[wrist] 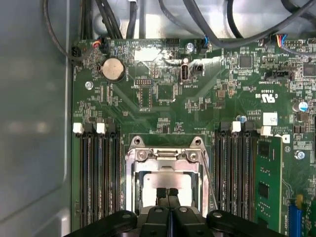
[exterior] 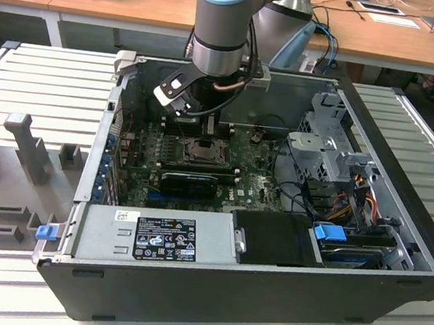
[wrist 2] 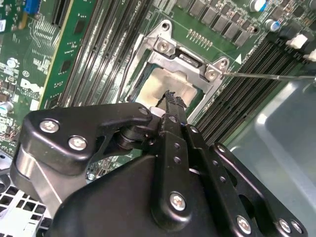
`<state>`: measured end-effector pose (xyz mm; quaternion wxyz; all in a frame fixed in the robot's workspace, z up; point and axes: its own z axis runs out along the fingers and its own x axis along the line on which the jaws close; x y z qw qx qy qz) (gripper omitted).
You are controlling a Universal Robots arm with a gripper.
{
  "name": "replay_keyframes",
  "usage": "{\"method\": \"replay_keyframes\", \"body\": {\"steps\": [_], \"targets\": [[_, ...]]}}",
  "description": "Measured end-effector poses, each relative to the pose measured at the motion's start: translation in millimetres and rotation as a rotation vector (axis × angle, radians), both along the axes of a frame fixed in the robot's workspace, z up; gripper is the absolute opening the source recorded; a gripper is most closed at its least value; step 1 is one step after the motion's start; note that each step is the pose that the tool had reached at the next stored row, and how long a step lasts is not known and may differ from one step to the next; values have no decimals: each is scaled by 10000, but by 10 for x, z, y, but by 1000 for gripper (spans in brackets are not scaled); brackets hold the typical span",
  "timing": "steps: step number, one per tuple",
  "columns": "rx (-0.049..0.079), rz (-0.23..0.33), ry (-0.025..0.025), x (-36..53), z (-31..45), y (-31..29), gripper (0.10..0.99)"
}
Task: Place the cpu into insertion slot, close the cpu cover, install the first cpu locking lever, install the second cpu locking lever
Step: 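Close the cpu cover, then install the first cpu locking lever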
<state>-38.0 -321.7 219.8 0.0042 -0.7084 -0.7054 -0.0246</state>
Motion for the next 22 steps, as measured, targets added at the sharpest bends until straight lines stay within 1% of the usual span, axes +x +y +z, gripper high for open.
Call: {"method": "replay_keyframes", "body": {"steps": [2, 4, 5, 8, 11, 12, 14, 15, 16, 17, 19, 22], "targets": [[0, 0, 0, -26, 0, 0, 106], [-1, 2, 0, -27, 2, 0, 106], [-2, 1, 1, -28, 12, -1, 106], [-3, 0, 1, -28, 81, 0, 106], [-31, 1, 0, -28, 213, 0, 106], [-54, 1, 1, -27, 311, 0, 106], [-76, 0, 0, -28, 403, 0, 106], [-111, 0, 0, -28, 500, 1, 106], [-122, 35, 0, -28, 522, 1, 106], [-121, 211, -2, -28, 521, 1, 106], [-122, 1033, -6, -27, 521, 1, 106], [-122, 1595, -10, -27, 522, 1, 106]]}}
